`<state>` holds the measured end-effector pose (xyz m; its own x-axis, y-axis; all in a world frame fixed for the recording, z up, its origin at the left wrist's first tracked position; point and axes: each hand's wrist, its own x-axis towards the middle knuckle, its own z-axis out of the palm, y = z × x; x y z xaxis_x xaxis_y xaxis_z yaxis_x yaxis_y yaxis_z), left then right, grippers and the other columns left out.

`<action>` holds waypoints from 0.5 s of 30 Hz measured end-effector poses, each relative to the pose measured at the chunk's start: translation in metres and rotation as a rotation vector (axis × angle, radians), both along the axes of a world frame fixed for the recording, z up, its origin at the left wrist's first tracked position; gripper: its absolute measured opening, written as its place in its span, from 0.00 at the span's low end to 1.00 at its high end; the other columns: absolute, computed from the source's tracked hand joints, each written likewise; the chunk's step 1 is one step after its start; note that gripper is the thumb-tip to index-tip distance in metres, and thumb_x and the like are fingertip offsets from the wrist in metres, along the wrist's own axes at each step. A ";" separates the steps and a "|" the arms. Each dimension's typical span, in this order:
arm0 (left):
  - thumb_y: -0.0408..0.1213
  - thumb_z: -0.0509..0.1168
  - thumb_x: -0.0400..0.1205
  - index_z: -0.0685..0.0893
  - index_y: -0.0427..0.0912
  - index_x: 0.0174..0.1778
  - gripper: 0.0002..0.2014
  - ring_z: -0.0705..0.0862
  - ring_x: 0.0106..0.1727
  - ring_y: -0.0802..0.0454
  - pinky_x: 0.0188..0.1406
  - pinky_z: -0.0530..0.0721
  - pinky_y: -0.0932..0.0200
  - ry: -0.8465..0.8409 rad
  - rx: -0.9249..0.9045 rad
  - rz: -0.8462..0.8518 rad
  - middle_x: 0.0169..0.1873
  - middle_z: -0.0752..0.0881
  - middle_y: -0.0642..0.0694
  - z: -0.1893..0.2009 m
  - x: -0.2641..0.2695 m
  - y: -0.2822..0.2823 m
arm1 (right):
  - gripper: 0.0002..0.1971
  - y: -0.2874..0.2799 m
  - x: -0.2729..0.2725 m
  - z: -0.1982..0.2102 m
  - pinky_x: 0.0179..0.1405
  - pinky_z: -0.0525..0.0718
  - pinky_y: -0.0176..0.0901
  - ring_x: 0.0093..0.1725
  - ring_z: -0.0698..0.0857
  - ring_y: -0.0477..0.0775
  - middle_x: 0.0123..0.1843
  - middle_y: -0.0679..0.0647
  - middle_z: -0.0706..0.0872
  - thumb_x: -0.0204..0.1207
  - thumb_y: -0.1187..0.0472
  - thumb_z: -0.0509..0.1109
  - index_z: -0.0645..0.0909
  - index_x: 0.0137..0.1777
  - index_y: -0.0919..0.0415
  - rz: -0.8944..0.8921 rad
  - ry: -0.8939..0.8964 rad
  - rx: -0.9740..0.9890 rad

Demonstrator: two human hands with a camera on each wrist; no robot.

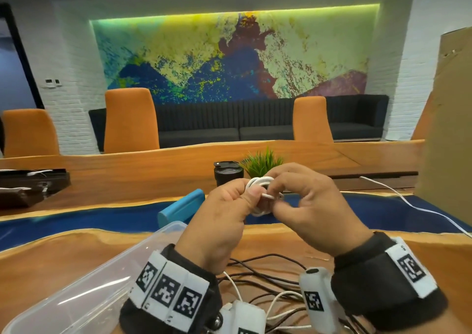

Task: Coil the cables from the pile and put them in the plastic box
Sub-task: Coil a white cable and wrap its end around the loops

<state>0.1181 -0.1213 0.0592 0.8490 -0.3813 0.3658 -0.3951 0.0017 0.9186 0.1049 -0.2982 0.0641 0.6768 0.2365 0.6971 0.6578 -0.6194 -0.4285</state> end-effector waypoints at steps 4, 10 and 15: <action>0.43 0.59 0.88 0.87 0.49 0.54 0.10 0.84 0.45 0.57 0.45 0.84 0.61 -0.401 0.261 0.068 0.44 0.87 0.52 0.000 -0.002 -0.001 | 0.12 -0.006 -0.009 0.012 0.54 0.82 0.53 0.51 0.84 0.56 0.50 0.57 0.85 0.61 0.57 0.73 0.84 0.34 0.67 0.313 0.475 0.423; 0.45 0.55 0.89 0.76 0.59 0.65 0.10 0.77 0.48 0.52 0.52 0.77 0.46 -0.620 0.704 0.388 0.45 0.79 0.56 0.007 0.001 0.016 | 0.18 -0.010 -0.017 0.022 0.62 0.82 0.64 0.54 0.86 0.59 0.49 0.62 0.86 0.74 0.51 0.71 0.83 0.52 0.67 0.369 0.680 0.857; 0.53 0.50 0.88 0.71 0.61 0.64 0.11 0.76 0.51 0.52 0.57 0.77 0.41 -0.606 0.904 0.299 0.47 0.82 0.58 -0.005 0.004 0.012 | 0.11 -0.015 -0.022 0.031 0.33 0.78 0.46 0.31 0.76 0.51 0.34 0.53 0.79 0.78 0.53 0.64 0.80 0.46 0.61 0.331 0.560 0.819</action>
